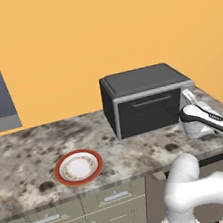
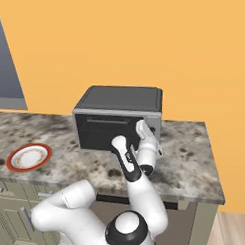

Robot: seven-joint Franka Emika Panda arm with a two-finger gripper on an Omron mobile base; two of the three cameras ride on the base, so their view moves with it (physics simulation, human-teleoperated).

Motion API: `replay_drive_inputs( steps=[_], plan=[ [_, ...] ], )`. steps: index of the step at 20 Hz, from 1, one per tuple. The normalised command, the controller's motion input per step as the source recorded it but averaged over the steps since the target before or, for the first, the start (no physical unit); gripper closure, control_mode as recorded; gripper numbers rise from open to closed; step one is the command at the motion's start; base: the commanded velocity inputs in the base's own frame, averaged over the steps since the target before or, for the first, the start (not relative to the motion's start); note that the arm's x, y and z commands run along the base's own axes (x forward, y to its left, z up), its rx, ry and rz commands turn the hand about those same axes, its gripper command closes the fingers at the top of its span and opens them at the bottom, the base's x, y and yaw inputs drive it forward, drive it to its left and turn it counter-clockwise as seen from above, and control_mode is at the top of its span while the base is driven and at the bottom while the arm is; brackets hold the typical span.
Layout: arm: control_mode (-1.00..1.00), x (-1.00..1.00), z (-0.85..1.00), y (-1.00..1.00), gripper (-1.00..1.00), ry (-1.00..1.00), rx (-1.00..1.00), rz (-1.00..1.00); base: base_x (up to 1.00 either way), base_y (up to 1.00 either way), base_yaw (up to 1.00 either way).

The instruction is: Pull the toaster oven rack outwards. Pick up the baguette from the plate and place it on the toaster oven rack. Close the toaster oven door fully and set the temperature to the lowest setting.

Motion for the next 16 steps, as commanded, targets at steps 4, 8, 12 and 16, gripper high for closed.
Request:
replay_drive_inputs(
  steps=[4,8,12,16],
  plan=[
    [-1.00,0.16,0.00,0.00,1.00,0.00,-0.08,0.00,0.00,0.00,0.00],
    [-1.00,0.16,0.00,0.00,1.00,0.00,-0.08,0.00,0.00,0.00,0.00],
    [-1.00,0.19,0.00,0.00,1.00,0.00,-0.08,0.00,0.00,0.00,0.00],
    [-1.00,0.21,0.00,0.00,1.00,0.00,-0.08,0.00,0.00,0.00,0.00]
  ],
)
